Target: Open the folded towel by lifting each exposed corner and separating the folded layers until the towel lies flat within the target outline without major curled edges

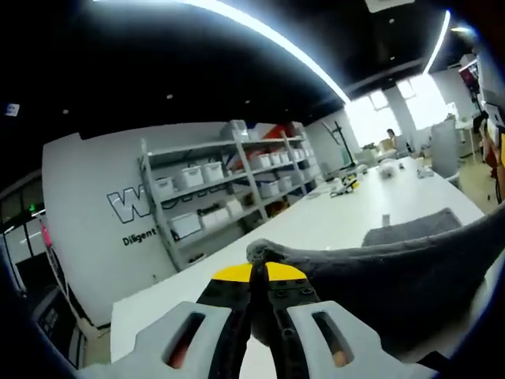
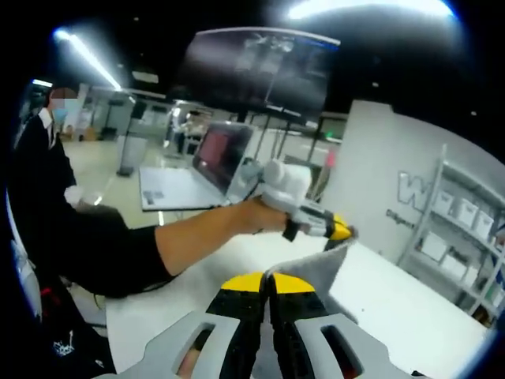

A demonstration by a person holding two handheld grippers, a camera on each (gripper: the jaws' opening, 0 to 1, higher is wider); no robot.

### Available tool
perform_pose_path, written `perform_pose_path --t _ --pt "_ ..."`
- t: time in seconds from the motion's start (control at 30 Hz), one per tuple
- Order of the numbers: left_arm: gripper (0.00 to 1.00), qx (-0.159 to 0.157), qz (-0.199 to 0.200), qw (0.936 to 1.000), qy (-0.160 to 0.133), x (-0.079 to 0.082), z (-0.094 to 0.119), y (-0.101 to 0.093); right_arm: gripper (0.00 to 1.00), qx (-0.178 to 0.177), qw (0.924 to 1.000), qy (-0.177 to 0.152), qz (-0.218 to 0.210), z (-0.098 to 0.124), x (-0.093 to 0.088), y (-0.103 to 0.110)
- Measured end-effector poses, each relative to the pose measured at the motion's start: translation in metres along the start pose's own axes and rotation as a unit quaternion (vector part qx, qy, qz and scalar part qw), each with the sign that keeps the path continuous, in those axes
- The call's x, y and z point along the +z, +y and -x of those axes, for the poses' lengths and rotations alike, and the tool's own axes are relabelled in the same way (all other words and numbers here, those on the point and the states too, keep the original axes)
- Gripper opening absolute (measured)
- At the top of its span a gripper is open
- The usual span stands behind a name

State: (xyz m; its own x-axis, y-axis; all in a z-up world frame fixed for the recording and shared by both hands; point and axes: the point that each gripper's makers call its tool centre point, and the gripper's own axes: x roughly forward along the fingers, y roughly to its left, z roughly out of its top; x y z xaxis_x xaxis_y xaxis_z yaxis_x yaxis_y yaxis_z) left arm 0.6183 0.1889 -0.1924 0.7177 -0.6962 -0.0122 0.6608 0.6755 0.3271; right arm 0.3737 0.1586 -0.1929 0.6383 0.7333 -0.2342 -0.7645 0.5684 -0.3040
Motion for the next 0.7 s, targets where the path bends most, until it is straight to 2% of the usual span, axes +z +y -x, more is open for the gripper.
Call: perform_pose_path --t 0.23,0.7 --pt "0.03 0.002 0.007 0.9999 -0.011 0.004 0.016 0.006 0.0 0.015 0.9999 0.001 0.007 -0.009 0.003 0.013" --pt "0.03 0.024 0.027 0.9993 -0.004 -0.012 0.038 0.03 0.0 0.038 0.9991 -0.002 0.017 -0.027 0.005 0.033"
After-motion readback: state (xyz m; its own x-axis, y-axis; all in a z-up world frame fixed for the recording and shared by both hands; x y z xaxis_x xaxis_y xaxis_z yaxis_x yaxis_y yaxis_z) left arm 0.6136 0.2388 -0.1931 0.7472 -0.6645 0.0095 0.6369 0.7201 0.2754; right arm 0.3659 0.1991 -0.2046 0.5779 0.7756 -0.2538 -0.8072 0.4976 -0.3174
